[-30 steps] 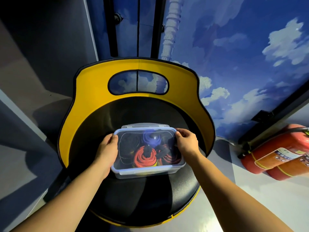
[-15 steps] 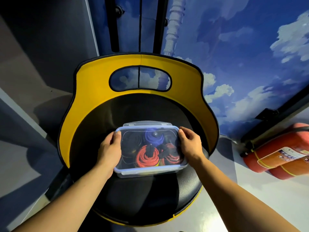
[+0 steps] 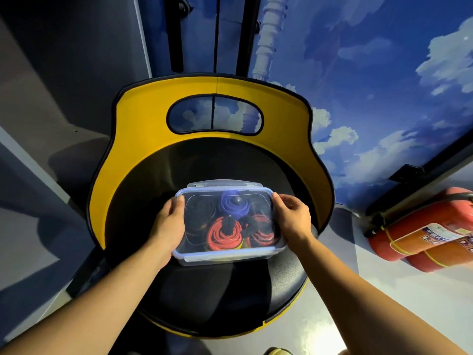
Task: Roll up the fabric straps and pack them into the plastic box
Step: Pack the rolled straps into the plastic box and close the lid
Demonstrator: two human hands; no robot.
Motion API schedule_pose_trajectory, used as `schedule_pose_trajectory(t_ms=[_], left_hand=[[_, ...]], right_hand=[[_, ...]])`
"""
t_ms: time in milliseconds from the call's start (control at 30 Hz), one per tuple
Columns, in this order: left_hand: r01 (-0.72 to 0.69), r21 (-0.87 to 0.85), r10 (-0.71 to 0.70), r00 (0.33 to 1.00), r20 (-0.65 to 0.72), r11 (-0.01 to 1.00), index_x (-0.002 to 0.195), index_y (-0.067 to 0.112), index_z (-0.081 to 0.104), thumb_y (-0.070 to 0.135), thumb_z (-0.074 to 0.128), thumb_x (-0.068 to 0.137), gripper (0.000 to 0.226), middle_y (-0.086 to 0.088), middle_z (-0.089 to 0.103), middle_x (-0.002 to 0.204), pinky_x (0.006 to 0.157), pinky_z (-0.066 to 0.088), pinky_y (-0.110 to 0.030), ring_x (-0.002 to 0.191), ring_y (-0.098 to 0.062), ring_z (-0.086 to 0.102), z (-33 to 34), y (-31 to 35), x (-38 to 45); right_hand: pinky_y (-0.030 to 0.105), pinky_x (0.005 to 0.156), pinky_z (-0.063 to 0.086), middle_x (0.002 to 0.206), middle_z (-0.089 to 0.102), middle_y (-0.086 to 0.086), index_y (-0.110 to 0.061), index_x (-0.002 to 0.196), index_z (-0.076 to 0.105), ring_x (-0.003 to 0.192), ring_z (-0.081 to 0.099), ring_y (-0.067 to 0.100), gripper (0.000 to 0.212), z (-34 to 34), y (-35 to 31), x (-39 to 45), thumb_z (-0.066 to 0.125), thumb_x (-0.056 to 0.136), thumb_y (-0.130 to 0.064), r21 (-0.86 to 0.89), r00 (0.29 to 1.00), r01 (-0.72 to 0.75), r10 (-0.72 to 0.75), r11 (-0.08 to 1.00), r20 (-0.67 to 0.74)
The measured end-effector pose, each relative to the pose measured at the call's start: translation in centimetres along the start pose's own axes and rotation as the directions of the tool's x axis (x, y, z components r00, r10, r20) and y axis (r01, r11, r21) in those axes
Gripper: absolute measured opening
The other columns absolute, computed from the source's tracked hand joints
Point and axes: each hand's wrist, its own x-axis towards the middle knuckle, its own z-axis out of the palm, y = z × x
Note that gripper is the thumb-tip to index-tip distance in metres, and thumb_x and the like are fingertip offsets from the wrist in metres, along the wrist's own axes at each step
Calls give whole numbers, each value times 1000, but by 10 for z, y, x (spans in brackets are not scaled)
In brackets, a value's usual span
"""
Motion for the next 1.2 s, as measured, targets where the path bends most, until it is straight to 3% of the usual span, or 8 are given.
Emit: schedule_pose_trajectory(t_ms=[200, 367, 633, 800, 900, 1000, 1100, 1200], left_hand=[[-53, 32, 54, 997, -50, 998, 143, 31, 50, 50, 38, 105, 45, 0, 58, 139, 96, 47, -39, 126, -25, 55, 3, 2, -2], [-70, 9, 70, 996, -49, 998, 139, 29, 54, 48, 39, 105, 42, -1, 61, 135, 92, 45, -35, 123, -24, 57, 1, 3, -5], [31, -18, -31, 1000, -5, 999, 151, 30, 42, 55, 33, 104, 54, -4, 50, 150, 111, 41, -44, 135, -29, 49, -1, -1, 2], [42, 12, -41, 999, -30, 999, 149, 24, 45, 55, 33, 104, 56, -7, 51, 148, 108, 42, -45, 134, -30, 50, -1, 1, -2], [-139, 131, 167, 958, -235, 982, 129, 15, 58, 44, 50, 102, 40, -9, 60, 129, 83, 45, -33, 115, -28, 59, -3, 2, -12], [-294, 252, 363, 882, -301, 922, 109, 14, 62, 29, 65, 95, 21, -9, 61, 115, 75, 43, -28, 100, -24, 60, -8, -3, -19], [-348, 330, 422, 887, -189, 878, 122, 18, 63, 35, 69, 92, 35, -7, 60, 124, 86, 50, -35, 114, -27, 59, -17, -12, -37], [-424, 305, 429, 902, 56, 852, 145, 28, 49, 46, 80, 80, 75, 10, 48, 141, 104, 43, -32, 130, -12, 46, -33, -18, -62]], right_hand=[[30, 69, 41, 72, 64, -4, -18, 72, 62, 74, 61, 17, 33, 1, -9, -9, 72, 87, -45, -168, 975, 132, -159, 977, -156], [31, 62, 28, 53, 47, -9, -17, 60, 53, 63, 46, 23, 47, -1, -20, -21, 66, 92, -49, -351, 971, 95, -164, 932, -172], [33, 65, 39, 51, 51, -2, -18, 48, 47, 72, 60, 33, 59, 0, -23, -18, 63, 89, -58, -372, 982, 36, -102, 928, -160], [30, 72, 40, 75, 71, 2, -18, 77, 71, 81, 62, 24, 41, -2, -22, -21, 64, 89, -57, -356, 978, 65, -131, 932, -163], [31, 68, 38, 78, 68, 4, -13, 82, 72, 80, 61, 24, 36, -6, -22, -27, 63, 94, -46, -378, 969, 161, -219, 912, -113], [33, 74, 43, 92, 67, 8, -12, 101, 73, 92, 63, 29, 24, -11, -15, -37, 61, 96, -32, -421, 945, 275, -324, 864, -48], [31, 83, 47, 103, 72, 9, -15, 119, 68, 100, 65, 28, 25, -25, -11, -54, 61, 96, -24, -419, 920, 380, -382, 825, 84], [18, 94, 39, 126, 67, 6, -15, 136, 61, 118, 61, 21, 53, -38, -7, -70, 66, 92, -45, -412, 869, 492, -407, 767, 279]])
